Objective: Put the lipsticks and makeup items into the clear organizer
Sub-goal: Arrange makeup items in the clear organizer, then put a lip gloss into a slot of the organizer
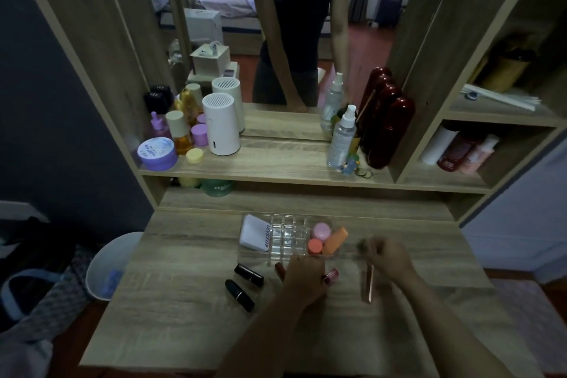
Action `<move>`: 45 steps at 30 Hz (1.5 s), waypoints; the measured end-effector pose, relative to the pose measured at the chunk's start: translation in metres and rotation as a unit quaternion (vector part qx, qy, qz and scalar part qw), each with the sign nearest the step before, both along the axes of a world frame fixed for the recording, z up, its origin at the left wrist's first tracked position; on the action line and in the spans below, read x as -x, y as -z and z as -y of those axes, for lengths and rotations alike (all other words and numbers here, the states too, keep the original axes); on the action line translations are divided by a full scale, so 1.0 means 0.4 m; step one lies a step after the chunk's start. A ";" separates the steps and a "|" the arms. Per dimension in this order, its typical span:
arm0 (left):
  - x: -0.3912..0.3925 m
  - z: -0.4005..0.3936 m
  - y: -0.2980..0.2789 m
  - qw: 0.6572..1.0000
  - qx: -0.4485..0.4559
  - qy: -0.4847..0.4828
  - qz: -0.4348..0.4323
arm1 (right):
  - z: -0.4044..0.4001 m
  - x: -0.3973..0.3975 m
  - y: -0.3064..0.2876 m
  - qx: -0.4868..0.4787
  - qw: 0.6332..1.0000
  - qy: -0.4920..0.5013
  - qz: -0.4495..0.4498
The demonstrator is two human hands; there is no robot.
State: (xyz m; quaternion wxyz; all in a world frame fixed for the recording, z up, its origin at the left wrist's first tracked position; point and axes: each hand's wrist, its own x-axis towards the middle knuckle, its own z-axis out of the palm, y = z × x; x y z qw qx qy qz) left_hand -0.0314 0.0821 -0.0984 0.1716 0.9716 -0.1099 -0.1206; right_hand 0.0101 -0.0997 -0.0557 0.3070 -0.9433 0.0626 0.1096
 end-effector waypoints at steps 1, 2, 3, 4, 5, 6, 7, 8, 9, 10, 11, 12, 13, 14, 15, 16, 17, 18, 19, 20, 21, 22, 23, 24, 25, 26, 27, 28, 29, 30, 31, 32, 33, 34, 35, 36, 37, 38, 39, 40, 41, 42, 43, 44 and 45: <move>-0.003 -0.005 -0.003 1.000 0.013 0.004 0.002 | 0.002 -0.017 -0.031 -0.013 0.999 0.016 0.029; -0.009 -0.013 -0.011 0.999 0.031 0.008 0.004 | 0.002 -0.032 -0.068 -0.020 0.998 0.026 0.060; -0.018 -0.023 -0.020 0.998 0.054 0.006 0.008 | 0.002 -0.049 -0.106 -0.033 0.995 0.036 0.091; -0.029 -0.038 -0.033 0.996 0.084 0.000 0.011 | 0.001 -0.061 -0.145 -0.061 0.990 0.047 0.116; -0.041 -0.060 -0.049 0.992 0.122 -0.018 0.015 | -0.003 -0.071 -0.181 -0.097 0.984 0.056 0.136; -0.052 -0.083 -0.067 0.984 0.171 -0.050 0.007 | -0.013 -0.079 -0.213 -0.121 0.979 0.059 0.151; -0.066 -0.110 -0.082 0.971 0.223 -0.088 -0.001 | -0.029 -0.085 -0.235 -0.132 0.976 0.054 0.165; -0.081 -0.140 -0.096 0.956 0.265 -0.127 -0.003 | -0.052 -0.090 -0.249 -0.132 0.974 0.045 0.176; -0.098 -0.170 -0.111 0.943 0.291 -0.159 0.003 | -0.078 -0.099 -0.253 -0.128 0.974 0.033 0.186; -0.116 -0.200 -0.123 0.936 0.303 -0.181 0.015 | -0.111 -0.104 -0.255 -0.114 0.974 0.019 0.197; -0.133 -0.227 -0.134 0.934 0.303 -0.188 0.024 | -0.145 -0.109 -0.253 -0.101 0.973 0.002 0.208; -0.148 -0.249 -0.146 0.935 0.302 -0.185 0.031 | -0.179 -0.110 -0.249 -0.089 0.973 -0.015 0.213; -0.159 -0.265 -0.158 0.936 0.298 -0.183 0.038 | -0.208 -0.112 -0.238 -0.079 0.973 -0.033 0.213; -0.169 -0.278 -0.165 0.938 0.292 -0.183 0.043 | -0.234 -0.111 -0.226 -0.067 0.974 -0.052 0.209; -0.177 -0.288 -0.166 0.940 0.281 -0.185 0.053 | -0.256 -0.111 -0.214 -0.054 0.975 -0.069 0.205; -0.182 -0.294 -0.167 0.942 0.270 -0.189 0.061 | -0.274 -0.111 -0.202 -0.039 0.976 -0.083 0.197; -0.188 -0.299 -0.165 0.944 0.262 -0.192 0.066 | -0.290 -0.111 -0.190 -0.023 0.977 -0.094 0.190; -0.193 -0.300 -0.160 0.945 0.258 -0.192 0.066 | -0.303 -0.111 -0.182 -0.008 0.978 -0.101 0.183; -0.197 -0.298 -0.156 0.946 0.255 -0.192 0.063 | -0.316 -0.111 -0.176 0.006 0.978 -0.107 0.177; -0.200 -0.295 -0.154 0.947 0.252 -0.190 0.062 | -0.326 -0.111 -0.173 0.019 0.979 -0.112 0.169; -0.202 -0.291 -0.151 0.947 0.251 -0.191 0.058 | -0.333 -0.113 -0.169 0.030 0.980 -0.118 0.160; -0.205 -0.287 -0.149 0.946 0.255 -0.193 0.053 | -0.338 -0.114 -0.167 0.039 0.980 -0.120 0.151; -0.205 -0.283 -0.147 0.945 0.260 -0.195 0.048 | -0.341 -0.117 -0.164 0.046 0.981 -0.122 0.145; -0.207 -0.278 -0.145 0.943 0.265 -0.196 0.044 | -0.343 -0.118 -0.162 0.053 0.981 -0.123 0.141; -0.208 -0.274 -0.143 0.942 0.269 -0.196 0.041 | -0.343 -0.120 -0.160 0.058 0.980 -0.126 0.139; -0.211 -0.271 -0.141 0.941 0.272 -0.195 0.040 | -0.344 -0.122 -0.158 0.062 0.980 -0.130 0.137; -0.213 -0.268 -0.139 0.941 0.276 -0.193 0.040 | -0.346 -0.124 -0.156 0.066 0.979 -0.135 0.134; -0.216 -0.266 -0.139 0.941 0.278 -0.190 0.041 | -0.348 -0.125 -0.153 0.071 0.979 -0.141 0.130; -0.218 -0.265 -0.138 0.942 0.277 -0.184 0.043 | -0.351 -0.126 -0.151 0.076 0.978 -0.148 0.125; -0.220 -0.264 -0.137 0.944 0.275 -0.177 0.043 | -0.355 -0.127 -0.148 0.083 0.978 -0.155 0.117; -0.223 -0.265 -0.135 0.946 0.271 -0.169 0.045 | -0.359 -0.128 -0.146 0.090 0.977 -0.163 0.106; -0.225 -0.267 -0.133 0.949 0.266 -0.164 0.048 | -0.363 -0.128 -0.144 0.097 0.976 -0.172 0.096; -0.227 -0.271 -0.129 0.951 0.262 -0.159 0.050 | -0.367 -0.128 -0.142 0.102 0.974 -0.182 0.087; -0.230 -0.276 -0.123 0.953 0.256 -0.155 0.050 | -0.370 -0.129 -0.140 0.105 0.972 -0.192 0.080; -0.232 -0.282 -0.118 0.955 0.250 -0.153 0.044 | -0.373 -0.130 -0.138 0.109 0.971 -0.201 0.075; -0.234 -0.288 -0.113 0.957 0.244 -0.153 0.038 | -0.375 -0.132 -0.135 0.112 0.969 -0.208 0.070; -0.235 -0.293 -0.108 0.958 0.238 -0.154 0.036 | -0.377 -0.133 -0.133 0.115 0.969 -0.210 0.067; -0.234 -0.298 -0.103 0.959 0.233 -0.154 0.037 | -0.379 -0.134 -0.129 0.114 0.969 -0.208 0.064; -0.234 -0.301 -0.098 0.960 0.232 -0.153 0.038 | -0.381 -0.134 -0.125 0.109 0.971 -0.205 0.063; -0.232 -0.302 -0.092 0.961 0.229 -0.151 0.035 | -0.383 -0.134 -0.122 0.104 0.972 -0.201 0.064; -0.231 -0.301 -0.087 0.963 0.221 -0.150 0.029 | -0.384 -0.135 -0.119 0.100 0.973 -0.198 0.068; -0.228 -0.299 -0.082 0.965 0.212 -0.151 0.022 | -0.386 -0.135 -0.117 0.099 0.972 -0.199 0.072; -0.226 -0.296 -0.079 0.967 0.203 -0.155 0.019 | -0.388 -0.136 -0.116 0.099 0.972 -0.200 0.074; -0.225 -0.293 -0.076 0.968 0.195 -0.159 0.022 | -0.389 -0.137 -0.116 0.098 0.972 -0.200 0.077; -0.224 -0.289 -0.074 0.969 0.185 -0.161 0.028 | -0.389 -0.139 -0.116 0.094 0.972 -0.198 0.078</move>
